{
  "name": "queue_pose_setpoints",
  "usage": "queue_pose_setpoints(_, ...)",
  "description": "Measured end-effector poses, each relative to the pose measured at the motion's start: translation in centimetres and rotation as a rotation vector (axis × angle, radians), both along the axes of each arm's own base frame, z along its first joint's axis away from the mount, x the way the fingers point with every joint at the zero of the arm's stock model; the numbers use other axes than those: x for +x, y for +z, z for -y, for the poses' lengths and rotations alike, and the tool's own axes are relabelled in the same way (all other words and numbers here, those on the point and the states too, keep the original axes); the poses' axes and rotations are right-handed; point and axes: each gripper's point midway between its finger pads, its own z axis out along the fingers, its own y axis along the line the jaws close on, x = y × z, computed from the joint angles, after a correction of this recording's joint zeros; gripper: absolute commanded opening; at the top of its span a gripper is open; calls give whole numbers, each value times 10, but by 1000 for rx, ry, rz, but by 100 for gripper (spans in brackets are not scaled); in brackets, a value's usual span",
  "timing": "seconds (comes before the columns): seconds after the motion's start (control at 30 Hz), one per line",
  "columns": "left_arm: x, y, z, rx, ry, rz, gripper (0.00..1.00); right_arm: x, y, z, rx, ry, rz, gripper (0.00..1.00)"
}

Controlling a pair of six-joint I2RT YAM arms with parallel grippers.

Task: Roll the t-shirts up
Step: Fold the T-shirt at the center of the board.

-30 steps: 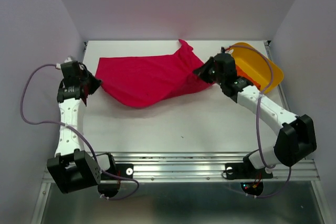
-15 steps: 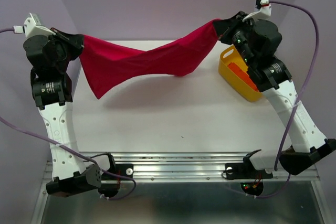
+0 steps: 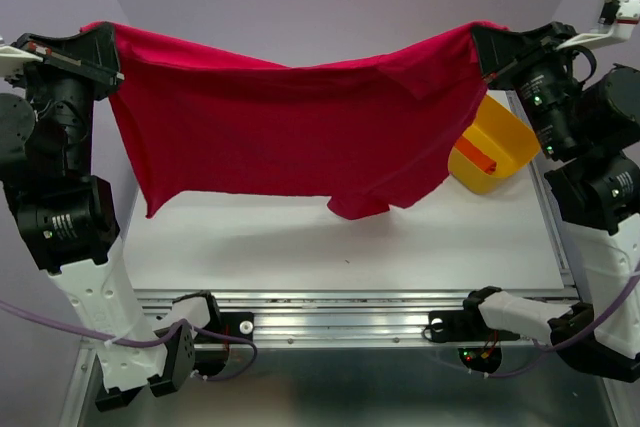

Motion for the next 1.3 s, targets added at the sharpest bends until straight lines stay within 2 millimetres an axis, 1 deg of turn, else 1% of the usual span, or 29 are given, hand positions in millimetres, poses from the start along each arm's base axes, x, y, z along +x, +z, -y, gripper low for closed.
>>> queue_pose_setpoints(0.07,-13,10,1,7,10,29,0,-11,8,6,1,-3,19,1)
queue_pose_setpoints(0.23,-42,31,4,24,35,91,0,-53,28,26,20,1,78,1)
queue_pose_setpoints(0.33,-62,49,6,37,49,143,0,-73,34,34,26,12,98,1)
queue_pose_setpoints(0.4,-78,65,8,49,63,191,0,-90,39,40,32,23,115,1)
queue_pose_setpoints(0.47,-91,74,9,57,76,224,0,-107,46,45,41,40,136,1)
queue_pose_setpoints(0.53,-101,78,8,61,92,245,0,-119,48,49,50,53,145,1)
queue_pose_setpoints(0.6,-109,79,8,62,108,254,0,-126,46,51,54,61,136,1)
queue_pose_setpoints(0.67,-115,78,6,65,128,253,0,-127,39,50,53,67,108,1)
queue_pose_setpoints(0.73,-118,76,3,68,146,250,0,-123,28,48,52,73,66,1)
queue_pose_setpoints(0.8,-113,70,0,70,160,233,0,-115,14,44,51,75,18,1)
queue_pose_setpoints(0.83,-109,67,-1,70,163,221,0,-108,1,40,45,75,-23,1)
queue_pose_setpoints(0.87,-101,61,-4,69,166,197,0,-100,-9,37,43,73,-58,1)
queue_pose_setpoints(0.9,-95,57,-5,69,167,185,0,-89,-26,32,32,68,-110,1)
queue_pose_setpoints(0.93,-80,45,-9,68,170,145,0,-83,-36,30,25,64,-142,1)
queue_pose_setpoints(0.97,-66,35,-13,66,170,109,0,-72,-50,26,13,54,-188,1)
queue_pose_setpoints(1.0,-49,20,-17,62,170,61,0,-64,-60,23,3,46,-221,1)
queue_pose_setpoints(1.03,-34,7,-21,58,168,18,0,-52,-73,19,-13,34,-264,1)
queue_pose_setpoints(1.1,9,-28,-30,49,161,-85,0,-25,-98,11,-47,-1,-344,1)
queue_pose_setpoints(1.13,25,-42,-34,44,159,-123,0,-9,-112,7,-69,-22,-386,1)
queue_pose_setpoints(1.17,48,-65,-38,35,153,-184,0,2,-122,4,-84,-33,-416,1)
queue_pose_setpoints(1.2,74,-90,-44,26,147,-245,0,19,-139,-2,-111,-51,-457,1)
queue_pose_setpoints(1.23,89,-108,-47,21,140,-284,0,33,-155,-6,-141,-65,-495,1)
queue_pose_setpoints(1.27,110,-133,-50,12,132,-342,0,44,-169,-10,-164,-75,-526,1)
queue_pose_setpoints(1.3,131,-159,-55,2,128,-399,0,63,-191,-17,-200,-90,-574,1)
